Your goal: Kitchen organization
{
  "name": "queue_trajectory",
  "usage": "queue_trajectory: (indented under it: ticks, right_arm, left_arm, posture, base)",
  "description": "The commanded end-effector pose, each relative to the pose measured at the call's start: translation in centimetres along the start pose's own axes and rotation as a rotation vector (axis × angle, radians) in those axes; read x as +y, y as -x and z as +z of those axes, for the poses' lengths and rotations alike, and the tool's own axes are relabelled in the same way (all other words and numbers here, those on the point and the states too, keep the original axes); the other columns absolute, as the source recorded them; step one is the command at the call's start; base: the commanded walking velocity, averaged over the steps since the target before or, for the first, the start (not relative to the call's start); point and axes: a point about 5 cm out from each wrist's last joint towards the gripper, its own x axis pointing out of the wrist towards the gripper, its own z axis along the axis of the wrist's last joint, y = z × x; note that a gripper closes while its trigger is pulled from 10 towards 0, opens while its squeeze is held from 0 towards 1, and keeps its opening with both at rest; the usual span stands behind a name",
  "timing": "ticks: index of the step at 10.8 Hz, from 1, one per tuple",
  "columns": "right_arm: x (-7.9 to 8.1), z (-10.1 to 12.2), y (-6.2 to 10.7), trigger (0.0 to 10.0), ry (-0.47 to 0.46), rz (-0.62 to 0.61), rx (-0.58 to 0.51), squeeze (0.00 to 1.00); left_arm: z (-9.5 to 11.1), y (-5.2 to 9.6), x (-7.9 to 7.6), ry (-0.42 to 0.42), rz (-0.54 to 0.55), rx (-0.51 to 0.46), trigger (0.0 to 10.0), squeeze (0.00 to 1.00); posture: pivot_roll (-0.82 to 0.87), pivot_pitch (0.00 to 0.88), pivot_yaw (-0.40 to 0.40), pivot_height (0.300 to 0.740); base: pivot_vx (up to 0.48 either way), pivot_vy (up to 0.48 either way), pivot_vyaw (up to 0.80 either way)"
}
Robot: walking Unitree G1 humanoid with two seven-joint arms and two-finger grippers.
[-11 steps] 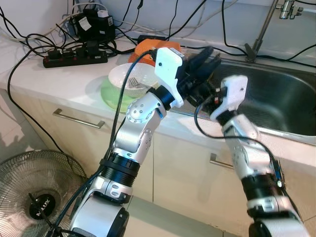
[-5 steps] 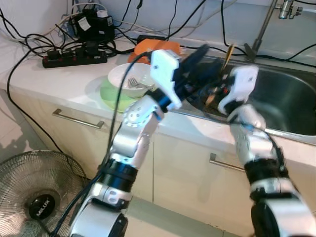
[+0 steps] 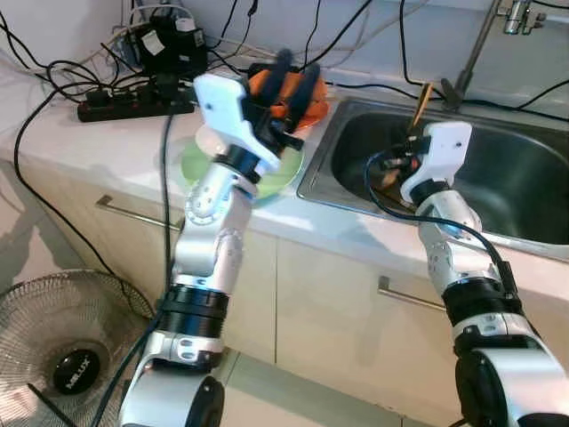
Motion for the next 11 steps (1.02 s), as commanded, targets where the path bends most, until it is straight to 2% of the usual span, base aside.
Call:
queue_trajectory:
  ticks: [1,2,3,4,5,6,7,11]
  right_arm:
    - [-0.5,1.0,-0.5,0.0,0.017,-0.023,-0.033,0.0]
    - [-1.5,1.1,-0.8,4.0,0.033,-0.08,-0.014,0.0]
    - [-1.9,1.2,-1.0,10.0,0.044,-0.103,-0.004,0.0]
    - [-2.1,1.4,-1.2,10.0,0.054,-0.117,-0.001,0.0]
    - [-2.7,1.6,-1.6,10.0,0.074,-0.161,0.018,0.0]
    - [-2.8,1.7,-1.7,10.0,0.077,-0.174,0.028,0.0]
    - [-2.4,1.4,-1.9,10.0,0.087,-0.172,0.051,0.0]
    - [-1.5,-0.5,-1.8,10.0,0.11,-0.183,0.145,0.0]
  left_arm:
    - [-0.3,0.1,-0.3,-0.009,-0.018,0.031,10.0,0.0]
    - [-1.8,1.4,-1.1,0.011,-0.082,0.132,10.0,0.0]
    - [-3.0,2.3,-1.7,-0.021,-0.14,0.21,10.0,0.0]
    - [-3.4,2.5,-1.8,-0.045,-0.17,0.246,10.0,0.0]
    - [-4.4,3.6,-2.5,-0.097,-0.23,0.313,10.0,0.0]
    - [-4.8,4.1,-2.9,-0.089,-0.241,0.339,10.0,0.0]
    - [-6.0,4.8,-3.7,-0.068,-0.253,0.421,10.0,0.0]
    - [-7.6,5.9,-5.0,-0.002,-0.257,0.5,10.0,0.0]
  posture:
    - [0.17,0.0,0.012,0.74]
    - [0.18,0.0,0.01,0.74]
    - [0.18,0.0,0.011,0.74]
    - [0.18,0.0,0.011,0.74]
    - [0.18,0.0,0.009,0.74]
    - [0.18,0.0,0.008,0.74]
    - [0.19,0.0,0.006,0.74]
    - [0.21,0.009,-0.004,0.74]
  base:
    - [0.0,0.0,0.0]
    - [0.0,0.0,0.0]
    - [0.0,0.0,0.0]
    - [0.0,0.0,0.0]
    - [0.0,0.0,0.0]
    - [0.0,0.0,0.0]
    - [0.0,0.0,0.0]
    - [0.0,0.0,0.0]
